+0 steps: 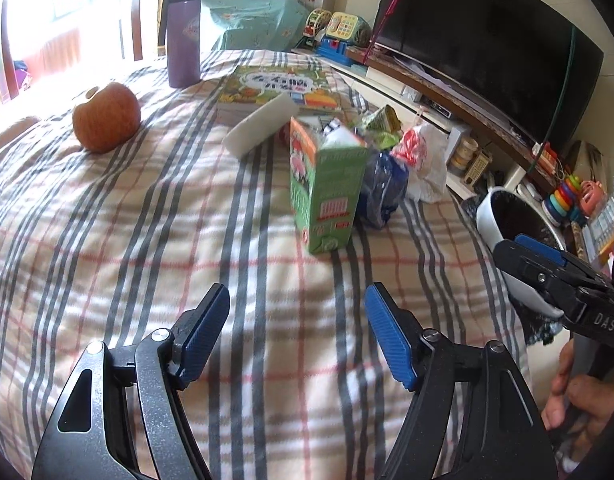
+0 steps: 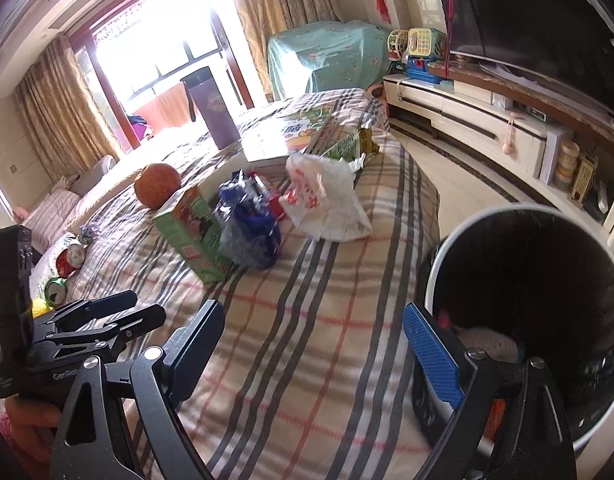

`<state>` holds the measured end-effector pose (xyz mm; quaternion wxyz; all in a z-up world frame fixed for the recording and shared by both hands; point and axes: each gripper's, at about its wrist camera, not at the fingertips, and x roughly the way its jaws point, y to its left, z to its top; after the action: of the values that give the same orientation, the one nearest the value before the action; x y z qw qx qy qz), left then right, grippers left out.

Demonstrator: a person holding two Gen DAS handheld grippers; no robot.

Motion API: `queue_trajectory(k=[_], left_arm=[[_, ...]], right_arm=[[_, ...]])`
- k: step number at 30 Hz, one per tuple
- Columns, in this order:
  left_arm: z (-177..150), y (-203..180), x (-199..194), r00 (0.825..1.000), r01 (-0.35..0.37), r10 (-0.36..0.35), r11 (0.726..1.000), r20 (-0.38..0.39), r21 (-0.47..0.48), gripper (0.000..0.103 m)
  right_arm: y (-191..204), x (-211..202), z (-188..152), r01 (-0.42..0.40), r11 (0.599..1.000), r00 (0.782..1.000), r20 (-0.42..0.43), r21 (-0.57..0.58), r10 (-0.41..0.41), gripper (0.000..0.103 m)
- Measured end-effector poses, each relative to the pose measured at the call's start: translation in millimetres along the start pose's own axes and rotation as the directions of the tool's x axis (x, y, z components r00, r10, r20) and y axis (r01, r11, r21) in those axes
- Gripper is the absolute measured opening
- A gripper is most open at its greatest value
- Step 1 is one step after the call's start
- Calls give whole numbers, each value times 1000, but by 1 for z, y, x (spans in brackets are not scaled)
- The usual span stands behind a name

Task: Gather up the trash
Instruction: 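Move both open grippers back toward the green carton and white plastic bag, then grasp the green juice carton with the left gripper while the right grasps the white plastic bag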

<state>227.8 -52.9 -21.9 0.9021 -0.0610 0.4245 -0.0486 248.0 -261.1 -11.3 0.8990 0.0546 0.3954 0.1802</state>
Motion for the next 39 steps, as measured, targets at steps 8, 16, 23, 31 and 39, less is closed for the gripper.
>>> queue_trajectory(k=[8, 16, 23, 31, 39], left_arm=[[29, -5, 23, 999, -24, 25, 999, 25, -32, 78], [45, 0, 46, 999, -44, 46, 997, 28, -59, 78], [45, -9, 52, 999, -7, 7, 1000, 34, 12, 33], [27, -5, 23, 998, 18, -19, 1000, 52, 19, 32], [3, -15, -6, 996, 69, -71, 997, 45, 41, 32]], right_arm=[[-9, 27, 36, -1, 1000, 1000, 16, 14, 1, 90], [-10, 77, 51, -15, 1000, 997, -69, 19, 17, 74], [-20, 75, 40, -4, 999, 997, -71, 41, 7, 14], [-18, 30, 27, -21, 999, 1000, -20, 30, 22, 11], [-11, -4, 0, -34, 999, 999, -13, 37, 35, 11]])
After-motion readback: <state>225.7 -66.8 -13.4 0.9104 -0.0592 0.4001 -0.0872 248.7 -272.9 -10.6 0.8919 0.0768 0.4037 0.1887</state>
